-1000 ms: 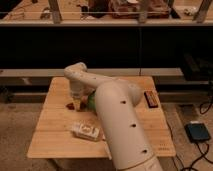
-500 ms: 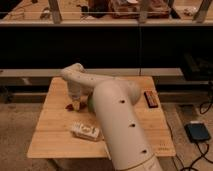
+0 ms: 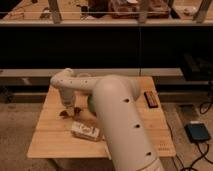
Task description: Drag the pepper across the table
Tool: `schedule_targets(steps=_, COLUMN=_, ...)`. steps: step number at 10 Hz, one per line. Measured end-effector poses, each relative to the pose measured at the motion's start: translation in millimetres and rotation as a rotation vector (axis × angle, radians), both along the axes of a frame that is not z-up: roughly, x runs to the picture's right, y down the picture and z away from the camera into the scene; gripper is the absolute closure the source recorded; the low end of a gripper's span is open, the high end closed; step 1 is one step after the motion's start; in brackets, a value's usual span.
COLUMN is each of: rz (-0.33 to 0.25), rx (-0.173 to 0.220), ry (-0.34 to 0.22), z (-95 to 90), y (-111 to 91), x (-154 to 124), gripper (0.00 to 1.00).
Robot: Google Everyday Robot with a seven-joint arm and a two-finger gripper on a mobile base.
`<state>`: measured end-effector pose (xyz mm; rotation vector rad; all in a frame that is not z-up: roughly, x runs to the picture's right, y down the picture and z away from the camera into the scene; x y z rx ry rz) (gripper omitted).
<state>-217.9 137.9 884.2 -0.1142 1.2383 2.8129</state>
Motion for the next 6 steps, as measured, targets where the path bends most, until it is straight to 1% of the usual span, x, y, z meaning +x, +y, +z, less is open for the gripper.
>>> schedule_targets(steps=1, rz=0.004, rx=0.002, ry=0.006, z=-3.5, y=4.3, x=4.8, gripper=1.00)
schedule_targets(steps=2, rz=0.008, rx=0.003, ry=0.010, z=-6.7, y=7.5, x=15.4, gripper=1.00)
schedule_targets(steps=5, rz=0.011, rx=0.008, ry=0.005, z=-13.7, y=12.9, x=42.6, gripper=1.00)
schedule_targets(steps=6, rz=0.005, rx=0.006, ry=-0.005, z=-18.3, y=18.2, x=43.7, gripper=1.00)
